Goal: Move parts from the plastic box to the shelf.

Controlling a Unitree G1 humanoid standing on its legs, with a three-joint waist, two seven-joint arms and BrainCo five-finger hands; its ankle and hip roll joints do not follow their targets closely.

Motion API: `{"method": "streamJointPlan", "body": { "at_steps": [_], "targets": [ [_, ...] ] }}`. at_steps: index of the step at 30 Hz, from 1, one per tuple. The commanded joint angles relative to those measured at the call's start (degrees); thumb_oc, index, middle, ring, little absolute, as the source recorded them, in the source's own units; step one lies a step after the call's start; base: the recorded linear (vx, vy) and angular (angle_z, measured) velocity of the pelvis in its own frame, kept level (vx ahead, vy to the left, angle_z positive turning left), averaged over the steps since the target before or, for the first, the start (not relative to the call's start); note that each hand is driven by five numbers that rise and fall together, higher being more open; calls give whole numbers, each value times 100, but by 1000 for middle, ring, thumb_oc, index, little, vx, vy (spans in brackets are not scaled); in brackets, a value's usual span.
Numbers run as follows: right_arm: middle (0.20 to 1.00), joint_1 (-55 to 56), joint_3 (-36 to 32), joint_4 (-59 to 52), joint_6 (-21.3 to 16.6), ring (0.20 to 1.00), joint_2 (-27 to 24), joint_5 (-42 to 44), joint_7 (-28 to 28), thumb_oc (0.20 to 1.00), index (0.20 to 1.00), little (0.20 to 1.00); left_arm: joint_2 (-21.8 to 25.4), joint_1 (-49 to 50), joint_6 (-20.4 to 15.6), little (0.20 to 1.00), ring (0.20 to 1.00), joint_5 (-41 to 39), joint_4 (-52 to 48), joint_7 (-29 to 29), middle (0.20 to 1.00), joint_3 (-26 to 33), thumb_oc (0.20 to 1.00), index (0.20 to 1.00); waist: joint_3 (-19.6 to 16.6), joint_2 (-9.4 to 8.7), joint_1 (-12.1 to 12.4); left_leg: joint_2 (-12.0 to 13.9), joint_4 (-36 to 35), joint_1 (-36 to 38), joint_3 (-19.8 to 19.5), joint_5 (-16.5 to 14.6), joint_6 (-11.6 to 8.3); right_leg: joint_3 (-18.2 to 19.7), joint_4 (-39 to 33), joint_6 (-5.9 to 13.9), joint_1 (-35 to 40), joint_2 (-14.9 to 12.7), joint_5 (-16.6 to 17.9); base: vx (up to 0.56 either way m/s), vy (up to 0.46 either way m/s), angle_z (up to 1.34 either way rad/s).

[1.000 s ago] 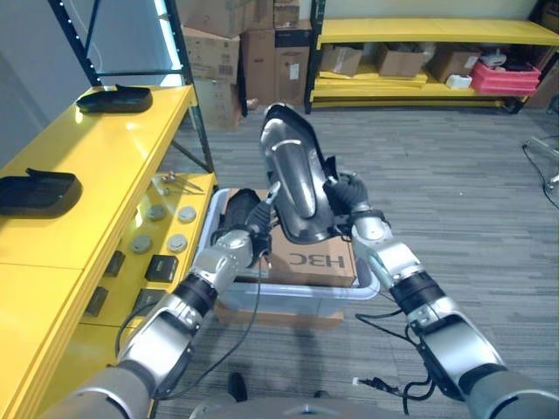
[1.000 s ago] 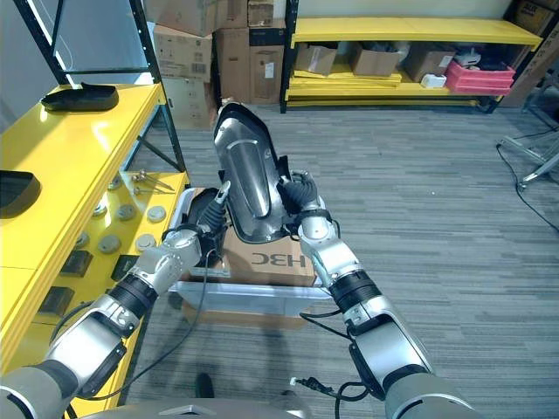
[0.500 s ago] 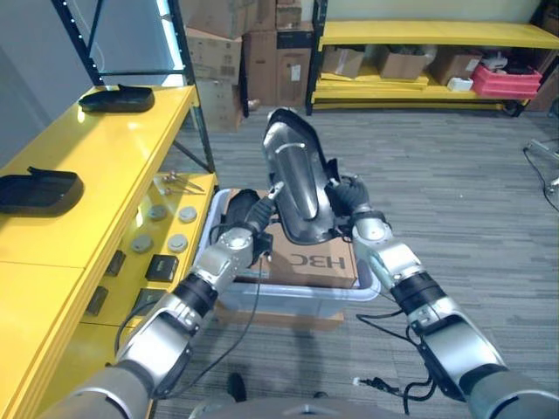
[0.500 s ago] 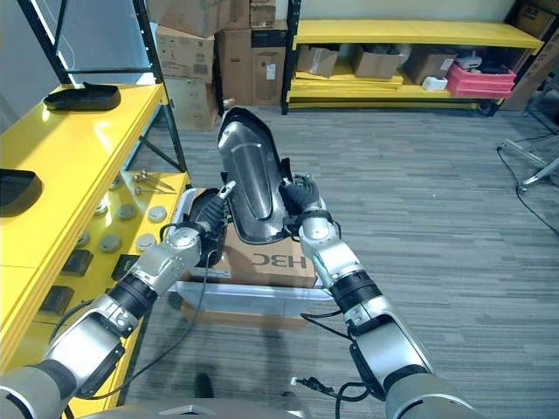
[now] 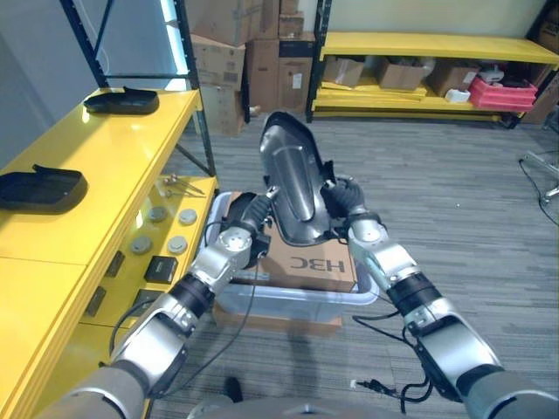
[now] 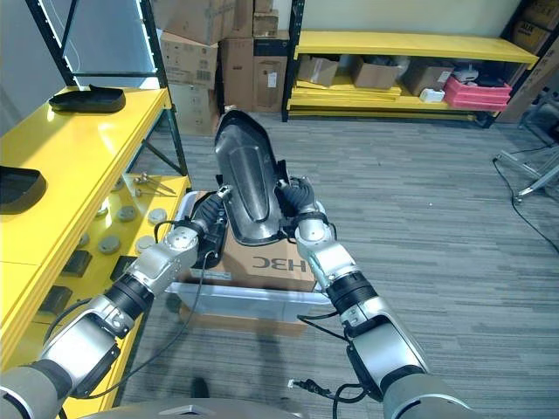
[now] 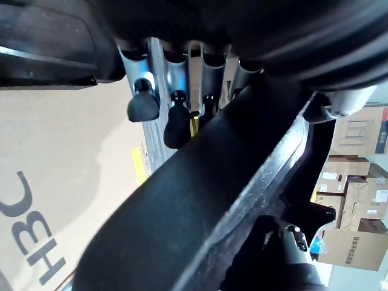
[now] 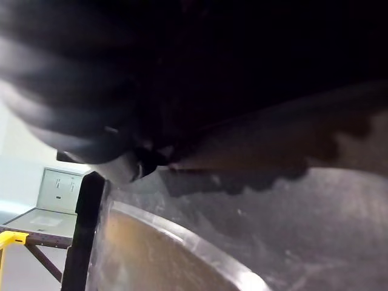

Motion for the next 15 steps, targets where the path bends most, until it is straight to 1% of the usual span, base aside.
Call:
{"method": "streamJointPlan", "body": {
  "at_steps": [1,3,5,6,7,11,15],
  "targets": [
    [200,-317,37,-210,-541,200,503,412,188,200,200,200,-484,-365,-403,200,200,-154,149,33,200,-200,200,200,-205,-67,173,-34,149,421,-224,-746,-23,-134,41,255,-392,-127,366,0,0,0],
    [200,-327,40,-212,-530,200,507,410,162,200,200,200,-481,-356,-375,200,200,-45,141,108,200,-215,200,200,-202,-70,180,-33,149,423,-225,-748,-24,-139,37,257,-386,-129,365,0,0,0],
    [200,-340,22,-189,-563,200,503,507,99,200,200,200,-495,-343,-354,200,200,-292,168,390,200,-183,200,200,-195,-71,185,-33,143,431,-236,-745,-30,-138,29,258,-376,-128,366,0,0,0],
    [677,-338,18,-187,-571,677,516,547,47,677,677,677,-502,-348,-335,200,200,-338,201,455,200,-151,200,200,-197,-71,183,-33,143,435,-235,-746,-30,-141,27,260,-372,-130,364,0,0,0],
    [1000,-342,16,-184,-587,1000,513,589,-7,1000,1000,1000,-498,-348,-354,200,200,-310,248,463,200,-128,200,200,-199,-71,179,-32,146,437,-227,-745,-33,-142,30,265,-373,-133,365,0,0,0],
    [1000,-273,-100,-259,-685,1000,461,691,-203,1000,1000,1000,-485,-248,-592,200,200,-292,426,482,200,-15,200,200,-190,-70,161,-32,158,437,-221,-749,-26,-125,46,268,-389,-139,369,0,0,0],
    [1000,-192,-216,-265,-798,1000,420,727,-338,1000,1000,1000,-481,-200,-661,200,200,-264,472,536,200,59,200,200,-179,-63,150,-35,157,453,-219,-755,-16,-123,48,274,-385,-144,376,0,0,0]
  ]
}}
